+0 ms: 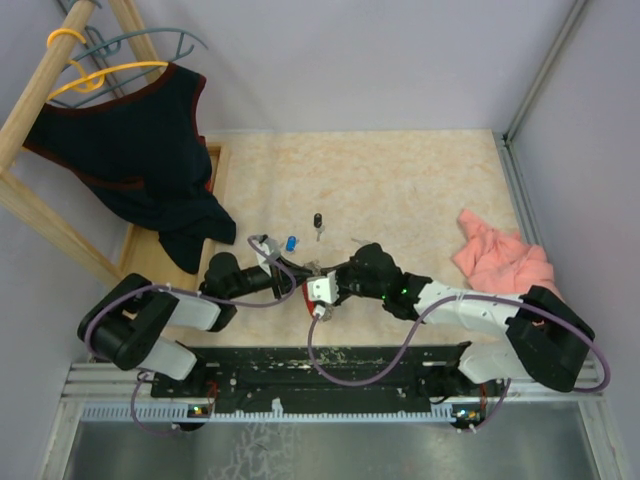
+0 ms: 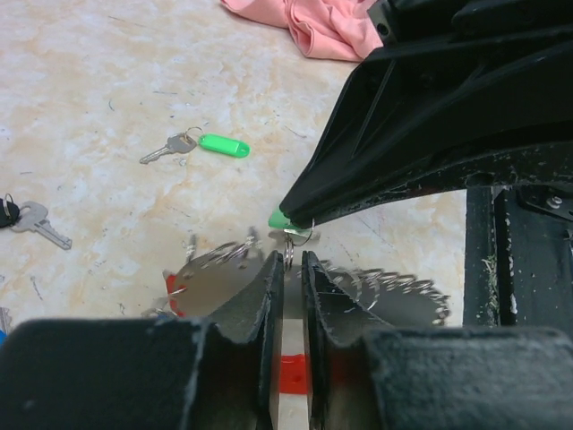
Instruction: Put the keys on the keyring
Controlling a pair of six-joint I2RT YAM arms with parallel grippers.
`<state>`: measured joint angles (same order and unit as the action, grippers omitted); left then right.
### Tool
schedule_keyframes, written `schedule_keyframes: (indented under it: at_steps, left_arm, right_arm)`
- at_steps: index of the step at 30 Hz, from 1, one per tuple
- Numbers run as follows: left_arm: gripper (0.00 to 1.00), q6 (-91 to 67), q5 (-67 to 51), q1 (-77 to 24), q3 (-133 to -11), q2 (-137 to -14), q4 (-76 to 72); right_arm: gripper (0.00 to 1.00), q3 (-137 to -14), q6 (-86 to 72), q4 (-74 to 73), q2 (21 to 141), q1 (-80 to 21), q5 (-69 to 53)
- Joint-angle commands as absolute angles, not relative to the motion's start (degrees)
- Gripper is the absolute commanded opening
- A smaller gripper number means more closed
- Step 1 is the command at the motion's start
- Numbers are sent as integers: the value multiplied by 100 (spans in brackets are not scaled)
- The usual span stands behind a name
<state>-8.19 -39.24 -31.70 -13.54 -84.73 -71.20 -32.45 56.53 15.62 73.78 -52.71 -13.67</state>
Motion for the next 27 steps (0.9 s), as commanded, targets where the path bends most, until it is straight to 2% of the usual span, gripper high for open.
schedule_keyframes:
  at_steps: [1,6,9,18,27]
  left_arm:
    - [21,-404,-4052,-3129,-1339,-8244,-6636]
    - [31,122,-4331,-3132,-1615,-8005,-5871]
    - [34,429,-4581,-3129,-1834,-7981,-5403]
    - [35,746,-4903,-3129,-2185,-8112,-4859]
    - [31,595,-4920,-3138,-2280,-8262,-4790]
  right_arm:
    - [0,-3718,6018,1178,7021,-5291,-1419]
    - [0,-3946,6204,748,7031,-5291,-1556]
    - [0,-3996,6269,663,7039,-5295,-1636]
    - [0,-4061,6294,612,7075,-5301,-1694]
    - [0,-4103,6217,673,7080,-5300,-1711]
